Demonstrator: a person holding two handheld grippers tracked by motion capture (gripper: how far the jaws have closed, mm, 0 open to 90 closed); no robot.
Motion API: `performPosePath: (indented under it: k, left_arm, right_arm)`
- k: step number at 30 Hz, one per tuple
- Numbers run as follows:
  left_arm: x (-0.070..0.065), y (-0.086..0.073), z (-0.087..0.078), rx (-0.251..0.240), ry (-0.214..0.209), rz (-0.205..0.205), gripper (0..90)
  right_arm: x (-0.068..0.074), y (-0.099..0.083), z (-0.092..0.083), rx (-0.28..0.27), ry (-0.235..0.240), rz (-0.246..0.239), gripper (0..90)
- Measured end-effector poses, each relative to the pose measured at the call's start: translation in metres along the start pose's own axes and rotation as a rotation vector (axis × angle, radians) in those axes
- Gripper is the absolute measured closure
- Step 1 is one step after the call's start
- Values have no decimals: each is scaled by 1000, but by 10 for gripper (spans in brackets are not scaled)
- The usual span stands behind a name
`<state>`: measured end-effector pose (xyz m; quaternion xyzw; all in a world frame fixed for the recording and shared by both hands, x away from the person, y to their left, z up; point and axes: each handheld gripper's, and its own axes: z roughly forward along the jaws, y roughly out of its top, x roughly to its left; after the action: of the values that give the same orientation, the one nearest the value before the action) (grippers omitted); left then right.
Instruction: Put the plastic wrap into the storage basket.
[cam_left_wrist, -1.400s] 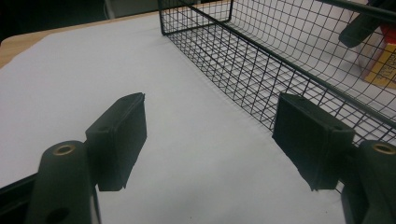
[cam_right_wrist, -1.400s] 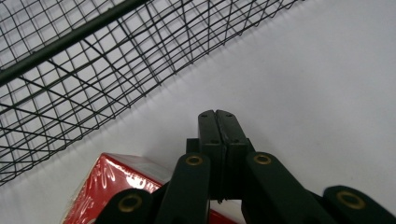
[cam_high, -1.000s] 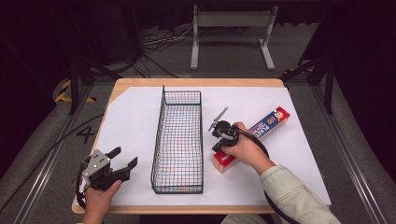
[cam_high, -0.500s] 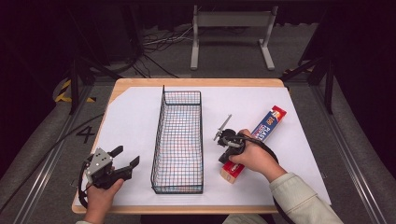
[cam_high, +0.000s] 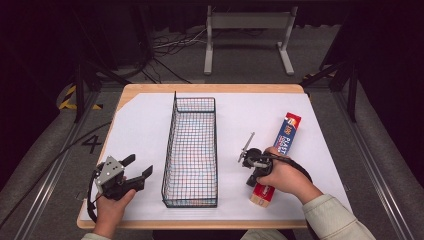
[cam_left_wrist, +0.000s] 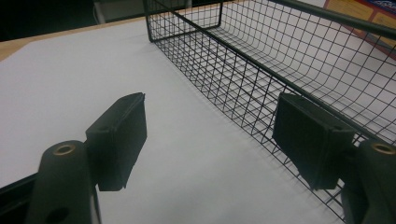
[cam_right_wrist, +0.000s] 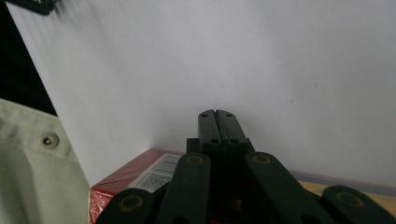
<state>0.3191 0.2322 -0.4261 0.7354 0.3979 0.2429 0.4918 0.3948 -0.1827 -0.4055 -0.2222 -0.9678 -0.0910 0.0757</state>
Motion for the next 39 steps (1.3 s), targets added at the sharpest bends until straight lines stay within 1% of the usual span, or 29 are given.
performPosePath:
  k: [3, 6, 13, 16, 19, 22, 24, 25, 26, 28, 30, 32, 34, 35, 36, 37, 38, 39]
  left_arm:
    - [0, 1, 2, 2, -2, 2, 264]
    - [0, 1, 3, -1, -4, 1, 264]
    - [-2, 3, 5, -3, -7, 7, 264]
    - [-1, 3, 5, -2, -7, 7, 264]
    - [-1, 3, 5, -3, -6, 7, 264]
    - [-1, 3, 5, -3, -6, 7, 264]
    - [-1, 3, 5, -1, -4, 11, 264]
    - [-2, 3, 5, 0, -4, 11, 264]
    - [-2, 3, 5, 1, -3, 11, 264]
    - [-2, 3, 5, 4, -3, 9, 264]
    - [-3, 3, 6, 3, -4, 7, 265]
    - [-3, 3, 6, 4, -5, 8, 265]
    - [-3, 3, 6, 4, -3, 10, 264]
    - [-3, 3, 6, 4, -3, 14, 265]
    - [-2, 3, 6, 1, -4, 9, 265]
    - [-2, 3, 6, 1, -4, 9, 265]
    - [-3, 3, 6, 2, -4, 6, 265]
    - [-3, 3, 6, 3, -4, 8, 265]
  right_arm:
    - [2, -9, -1, 10, 5, 5, 900]
    - [2, -17, -2, 6, 14, 7, 900]
    - [5, -31, -5, 14, 2, 21, 900]
    - [6, -38, -7, 36, -14, 18, 900]
    - [5, -47, -9, 39, -20, 31, 900]
    - [3, -57, -12, 47, -42, 40, 900]
    - [1, -62, -14, 52, -66, 51, 900]
    - [1, -65, -15, 56, -68, 57, 900]
    - [0, -67, -15, 50, -72, 61, 900]
    - [-1, -72, -16, 57, -90, 77, 900]
    - [-2, -75, -17, 52, -98, 71, 900]
    - [-2, -77, -17, 33, -88, 78, 899]
    - [-1, -77, -17, 3, -69, 80, 866]
    - [0, -76, -17, -22, -51, 78, 854]
    - [0, -75, -17, -28, -50, 81, 838]
    - [0, -75, -17, -28, -50, 81, 838]
    - [1, -75, -17, -29, -71, 75, 810]
    - [1, -75, -18, -56, -73, 74, 769]
